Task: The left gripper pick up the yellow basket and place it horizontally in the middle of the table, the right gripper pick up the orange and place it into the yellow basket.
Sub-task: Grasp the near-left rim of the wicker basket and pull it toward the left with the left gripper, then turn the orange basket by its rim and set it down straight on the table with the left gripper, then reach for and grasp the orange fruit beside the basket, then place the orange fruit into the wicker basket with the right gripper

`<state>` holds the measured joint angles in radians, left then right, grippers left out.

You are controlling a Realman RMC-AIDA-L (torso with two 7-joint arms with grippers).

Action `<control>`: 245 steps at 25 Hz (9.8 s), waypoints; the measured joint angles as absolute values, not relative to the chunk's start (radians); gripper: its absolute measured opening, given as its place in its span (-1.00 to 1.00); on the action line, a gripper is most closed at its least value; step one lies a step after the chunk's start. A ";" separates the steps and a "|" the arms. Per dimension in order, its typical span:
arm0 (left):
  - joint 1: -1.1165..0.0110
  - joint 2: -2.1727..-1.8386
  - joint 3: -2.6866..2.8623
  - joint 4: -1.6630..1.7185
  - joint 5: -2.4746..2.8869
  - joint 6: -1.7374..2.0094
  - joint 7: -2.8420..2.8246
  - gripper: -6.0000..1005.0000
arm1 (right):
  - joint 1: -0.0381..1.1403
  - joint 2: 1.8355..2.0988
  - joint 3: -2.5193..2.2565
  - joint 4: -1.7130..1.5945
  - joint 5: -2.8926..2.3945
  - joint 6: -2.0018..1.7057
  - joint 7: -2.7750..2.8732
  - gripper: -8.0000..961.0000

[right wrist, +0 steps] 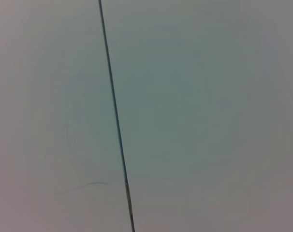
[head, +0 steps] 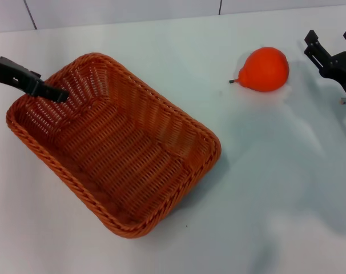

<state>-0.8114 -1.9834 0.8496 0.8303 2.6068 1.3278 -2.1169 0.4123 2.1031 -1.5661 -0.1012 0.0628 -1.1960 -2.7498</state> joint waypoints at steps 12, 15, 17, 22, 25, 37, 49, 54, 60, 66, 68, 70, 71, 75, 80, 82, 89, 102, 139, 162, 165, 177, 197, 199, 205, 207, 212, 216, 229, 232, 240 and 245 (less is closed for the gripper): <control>-0.808 -2.015 0.865 0.832 2.670 1.309 -2.114 0.74 | 0.414 2.105 -1.580 -0.103 0.063 -1.197 -2.750 0.97; -0.798 -2.024 0.864 0.845 2.670 1.292 -2.112 0.70 | 0.414 2.105 -1.580 -0.103 0.063 -1.197 -2.750 0.97; -0.793 -2.026 0.865 0.850 2.671 1.287 -2.112 0.67 | 0.414 2.105 -1.580 -0.104 0.063 -1.196 -2.750 0.97; -0.784 -2.026 0.868 0.859 2.675 1.287 -2.107 0.27 | 0.415 2.105 -1.580 -0.108 0.063 -1.194 -2.750 0.97; -0.780 -2.027 0.868 0.867 2.675 1.294 -2.105 0.00 | 0.415 2.105 -1.580 -0.109 0.063 -1.192 -2.750 0.97; -0.787 -2.023 0.847 0.874 2.675 1.340 -2.172 -0.56 | 0.413 2.105 -1.580 -0.107 0.063 -1.195 -2.749 0.97; -0.793 -1.983 0.640 0.854 2.667 1.450 -2.353 -0.62 | 0.414 2.106 -1.592 -0.110 0.063 -1.196 -2.738 0.97; -0.779 -1.976 0.510 0.827 2.648 1.504 -2.343 -0.64 | 0.417 2.105 -1.593 -0.111 0.063 -1.197 -2.734 0.97; -0.713 -1.951 0.440 0.760 2.500 1.517 -2.340 -0.64 | 0.426 2.104 -1.593 -0.111 0.063 -1.191 -2.734 0.97; -0.641 -1.941 0.423 0.715 2.372 1.512 -2.347 -0.64 | 0.431 2.103 -1.592 -0.112 0.063 -1.188 -2.734 0.97; -0.620 -1.953 0.413 0.718 2.357 1.508 -2.350 -0.64 | 0.432 2.103 -1.592 -0.112 0.063 -1.187 -2.734 0.97; -0.604 -1.966 0.389 0.720 2.352 1.503 -2.350 -0.64 | 0.433 2.103 -1.592 -0.110 0.063 -1.186 -2.734 0.97; -0.597 -1.974 0.375 0.721 2.350 1.497 -2.349 -0.64 | 0.434 2.103 -1.592 -0.110 0.063 -1.185 -2.734 0.97; -0.563 -2.022 0.344 0.750 2.336 1.466 -2.343 -0.64 | 0.435 2.103 -1.592 -0.110 0.063 -1.177 -2.734 0.97; -0.525 -2.086 0.347 0.815 2.299 1.410 -2.343 -0.64 | 0.435 2.103 -1.592 -0.112 0.063 -1.165 -2.734 0.97; -0.519 -2.104 0.350 0.833 2.294 1.395 -2.343 -0.63 | 0.436 2.103 -1.592 -0.112 0.063 -1.160 -2.734 0.97; -0.515 -2.150 0.356 0.862 2.294 1.329 -2.342 -0.62 | 0.439 2.102 -1.592 -0.112 0.063 -1.155 -2.734 0.97; -0.521 -2.162 0.407 0.854 2.292 1.201 -2.345 -0.60 | 0.441 2.100 -1.589 -0.112 0.063 -1.149 -2.734 0.97; -0.473 -2.160 0.456 0.891 2.107 1.168 -2.166 0.26 | 0.448 2.103 -1.594 -0.109 0.063 -1.149 -2.734 0.97; -0.349 -2.163 0.434 0.783 1.480 1.191 -1.613 0.76 | 0.460 2.099 -1.668 -0.111 0.061 -1.027 -2.734 0.92; -0.345 -2.163 0.425 0.747 1.413 1.233 -1.526 0.76 | 0.469 2.098 -1.671 -0.112 0.056 -0.967 -2.733 0.92; -0.334 -2.163 0.397 0.608 1.229 1.311 -1.329 0.76 | 0.515 2.097 -1.672 -0.117 -0.029 -0.868 -2.723 0.89; -0.339 -2.163 0.403 0.589 1.227 1.319 -1.320 0.76 | 0.534 2.101 -1.672 -0.140 -0.031 -0.785 -2.718 0.70; -0.339 -2.163 0.403 0.589 1.227 1.321 -1.320 0.76 | 0.533 2.102 -1.672 -0.140 -0.031 -0.785 -2.715 0.55; -0.339 -2.163 0.402 0.588 1.227 1.322 -1.319 0.75 | 0.533 2.102 -1.675 -0.140 -0.031 -0.786 -2.712 0.27; -0.339 -2.163 0.401 0.584 1.227 1.324 -1.319 0.75 | 0.532 2.102 -1.676 -0.140 -0.031 -0.785 -2.712 0.18; -0.338 -2.163 0.399 0.580 1.227 1.337 -1.319 0.75 | 0.528 2.102 -1.677 -0.140 -0.031 -0.788 -2.695 -0.10; -0.335 -2.162 0.399 0.580 1.227 1.339 -1.318 0.75 | 0.518 2.102 -1.676 -0.139 -0.031 -0.824 -2.684 -0.37; -0.332 -2.163 0.399 0.575 1.227 1.340 -1.306 0.75 | 0.492 2.098 -1.685 -0.281 -0.051 -1.005 -2.659 -0.60; -0.331 -2.163 0.398 0.568 1.227 1.339 -1.299 0.75 | 0.514 2.098 -1.696 -0.325 -0.105 -1.001 -2.627 -0.64; -0.331 -2.163 0.397 0.565 1.227 1.331 -1.292 0.75 | 0.619 2.107 -1.791 -0.373 -0.250 -0.979 -2.507 -0.72; -0.335 -2.163 0.397 0.566 1.227 1.331 -1.292 0.75 | 0.655 2.109 -1.802 -0.378 -0.356 -0.976 -2.406 -0.82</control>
